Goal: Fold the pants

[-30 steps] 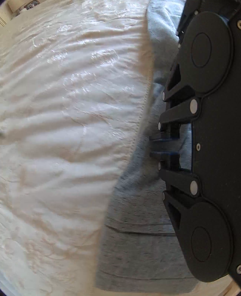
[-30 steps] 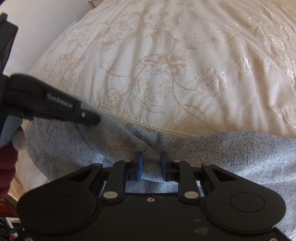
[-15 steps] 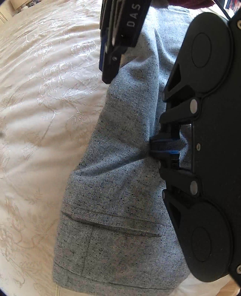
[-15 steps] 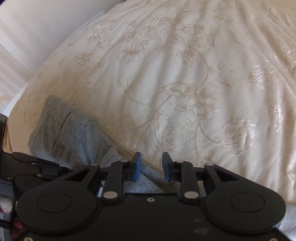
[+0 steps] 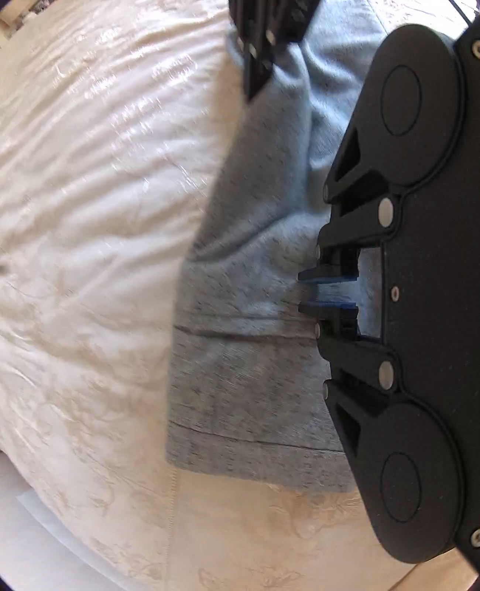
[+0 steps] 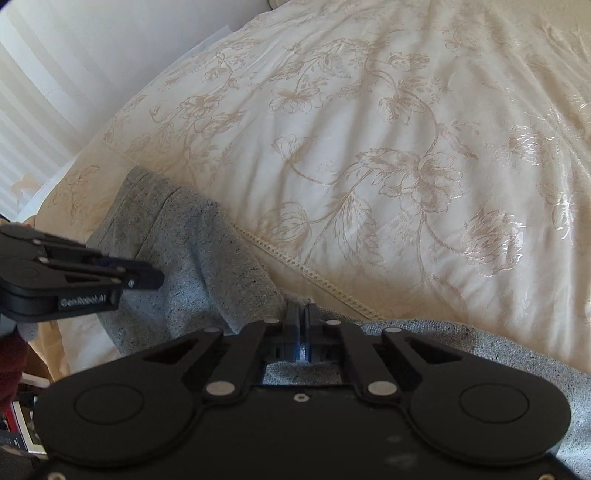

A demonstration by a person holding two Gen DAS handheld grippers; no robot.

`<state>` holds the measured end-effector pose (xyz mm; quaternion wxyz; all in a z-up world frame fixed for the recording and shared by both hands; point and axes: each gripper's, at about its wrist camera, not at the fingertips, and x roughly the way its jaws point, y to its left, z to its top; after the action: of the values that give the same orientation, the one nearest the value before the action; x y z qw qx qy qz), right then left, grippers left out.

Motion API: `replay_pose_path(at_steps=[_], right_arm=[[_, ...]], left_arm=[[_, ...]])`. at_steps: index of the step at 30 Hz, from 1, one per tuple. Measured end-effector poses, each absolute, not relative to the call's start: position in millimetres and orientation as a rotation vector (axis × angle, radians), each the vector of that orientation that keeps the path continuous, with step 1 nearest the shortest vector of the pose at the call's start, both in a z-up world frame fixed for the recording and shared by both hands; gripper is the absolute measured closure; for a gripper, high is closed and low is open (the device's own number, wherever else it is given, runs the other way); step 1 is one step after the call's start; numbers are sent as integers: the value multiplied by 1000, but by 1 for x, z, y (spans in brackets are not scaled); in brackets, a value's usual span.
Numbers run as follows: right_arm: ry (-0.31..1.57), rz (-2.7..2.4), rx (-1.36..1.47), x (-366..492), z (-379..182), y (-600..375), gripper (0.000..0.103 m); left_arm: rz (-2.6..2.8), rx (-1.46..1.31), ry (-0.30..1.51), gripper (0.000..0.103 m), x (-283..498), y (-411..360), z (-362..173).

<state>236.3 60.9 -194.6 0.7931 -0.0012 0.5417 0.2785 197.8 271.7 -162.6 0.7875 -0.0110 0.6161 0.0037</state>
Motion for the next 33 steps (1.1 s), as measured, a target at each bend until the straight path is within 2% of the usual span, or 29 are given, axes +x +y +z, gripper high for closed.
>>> replay_pose_path(at_steps=[2, 7, 11, 16, 18, 24, 28, 33], right_arm=[[1113, 551, 16, 240, -183, 54, 100], [1007, 476, 74, 272, -152, 43, 102], [979, 428, 35, 310, -153, 53, 102], [1051, 386, 50, 357, -172, 47, 101], [1088, 397, 88, 357, -174, 41, 96], [1069, 495, 46, 284, -162, 45, 92], [1135, 587, 13, 212, -179, 71, 92], [1301, 705, -73, 131, -220, 110, 92]], left_arm=[[-2, -78, 1388, 85, 194, 283, -179], [-15, -56, 1381, 85, 188, 283, -182], [-10, -31, 1369, 85, 184, 271, -184], [-29, 13, 1361, 85, 173, 255, -179], [-39, -12, 1358, 85, 175, 255, -167], [9, -1, 1255, 85, 197, 272, -137], [-7, 37, 1339, 85, 202, 288, -165], [-82, 167, 1418, 86, 163, 280, -180]])
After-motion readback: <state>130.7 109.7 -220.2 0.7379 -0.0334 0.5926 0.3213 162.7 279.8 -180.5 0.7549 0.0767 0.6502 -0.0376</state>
